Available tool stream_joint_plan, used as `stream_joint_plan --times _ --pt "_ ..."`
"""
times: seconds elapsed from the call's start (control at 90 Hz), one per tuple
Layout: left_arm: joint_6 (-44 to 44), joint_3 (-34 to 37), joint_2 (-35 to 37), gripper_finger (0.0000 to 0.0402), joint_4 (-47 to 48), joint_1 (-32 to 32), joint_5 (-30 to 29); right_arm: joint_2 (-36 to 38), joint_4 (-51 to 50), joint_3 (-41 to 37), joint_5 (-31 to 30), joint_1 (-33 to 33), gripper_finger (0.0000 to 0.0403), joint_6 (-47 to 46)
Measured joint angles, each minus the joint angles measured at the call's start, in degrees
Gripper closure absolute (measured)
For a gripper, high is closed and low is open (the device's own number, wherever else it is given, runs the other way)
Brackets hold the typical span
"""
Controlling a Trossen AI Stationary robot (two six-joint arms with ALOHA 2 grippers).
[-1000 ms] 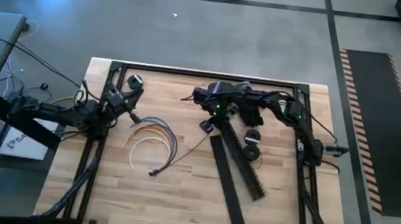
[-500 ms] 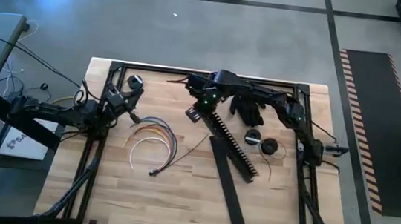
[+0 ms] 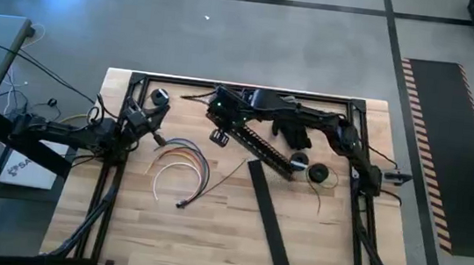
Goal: Ziptie cables
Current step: Move the black cable duct to the top of the table
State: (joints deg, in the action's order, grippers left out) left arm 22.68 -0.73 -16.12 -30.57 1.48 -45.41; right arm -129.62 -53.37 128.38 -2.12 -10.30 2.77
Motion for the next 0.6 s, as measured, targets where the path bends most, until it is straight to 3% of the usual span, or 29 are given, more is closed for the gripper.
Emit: stream_joint_plan --times 0.3,0.6 --pt "0.0 0.0 0.0 0.0402 -0.1 0.0 0.0 -8.3 8.3 -0.2 -2.5 0.1 0.0402 21.2" --pt "0.0 0.0 0.0 0.0402 0.0 0.0 0.0 -12.5 16.7 -0.2 -2.5 1.2 0.0402 27.1"
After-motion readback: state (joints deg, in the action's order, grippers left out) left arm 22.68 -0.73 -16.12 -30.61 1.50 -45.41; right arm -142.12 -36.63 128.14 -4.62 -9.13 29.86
